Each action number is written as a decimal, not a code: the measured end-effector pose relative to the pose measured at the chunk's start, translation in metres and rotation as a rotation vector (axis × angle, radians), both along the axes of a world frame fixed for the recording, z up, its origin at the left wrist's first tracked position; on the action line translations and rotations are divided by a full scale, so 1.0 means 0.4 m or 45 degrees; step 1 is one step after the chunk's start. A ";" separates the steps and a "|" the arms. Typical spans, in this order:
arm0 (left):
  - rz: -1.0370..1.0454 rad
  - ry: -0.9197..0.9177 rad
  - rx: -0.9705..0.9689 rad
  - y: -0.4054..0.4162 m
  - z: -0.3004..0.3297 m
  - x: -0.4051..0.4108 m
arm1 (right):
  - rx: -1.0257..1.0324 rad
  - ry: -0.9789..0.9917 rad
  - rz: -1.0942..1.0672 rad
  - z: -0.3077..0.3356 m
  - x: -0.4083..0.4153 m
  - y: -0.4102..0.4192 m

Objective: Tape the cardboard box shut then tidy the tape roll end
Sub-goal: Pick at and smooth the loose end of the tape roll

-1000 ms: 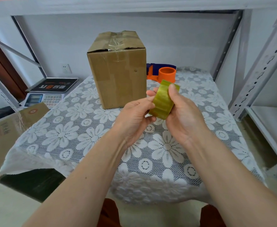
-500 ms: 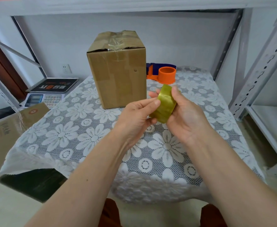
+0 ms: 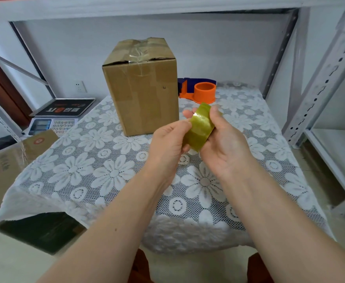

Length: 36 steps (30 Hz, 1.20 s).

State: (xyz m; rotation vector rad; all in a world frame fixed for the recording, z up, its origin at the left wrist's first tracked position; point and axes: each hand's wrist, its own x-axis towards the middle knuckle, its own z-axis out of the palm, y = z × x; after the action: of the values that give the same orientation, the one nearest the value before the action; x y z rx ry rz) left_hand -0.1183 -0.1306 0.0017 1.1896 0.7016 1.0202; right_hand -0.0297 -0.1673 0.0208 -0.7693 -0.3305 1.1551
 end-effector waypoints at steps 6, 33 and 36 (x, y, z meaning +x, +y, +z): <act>0.192 0.055 0.095 -0.020 0.004 0.019 | 0.023 -0.012 -0.058 -0.008 -0.019 0.010; 0.375 0.108 0.402 -0.027 0.001 0.031 | 0.096 0.023 -0.069 -0.016 -0.029 0.021; 0.387 0.104 0.374 -0.032 0.003 0.034 | 0.110 0.030 -0.077 -0.018 -0.033 0.020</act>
State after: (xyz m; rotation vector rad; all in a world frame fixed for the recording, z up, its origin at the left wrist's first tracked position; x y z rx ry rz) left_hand -0.1049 -0.1434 0.0030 1.4116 0.8341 1.3689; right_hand -0.0428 -0.1594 0.0137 -0.6852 -0.3331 1.0852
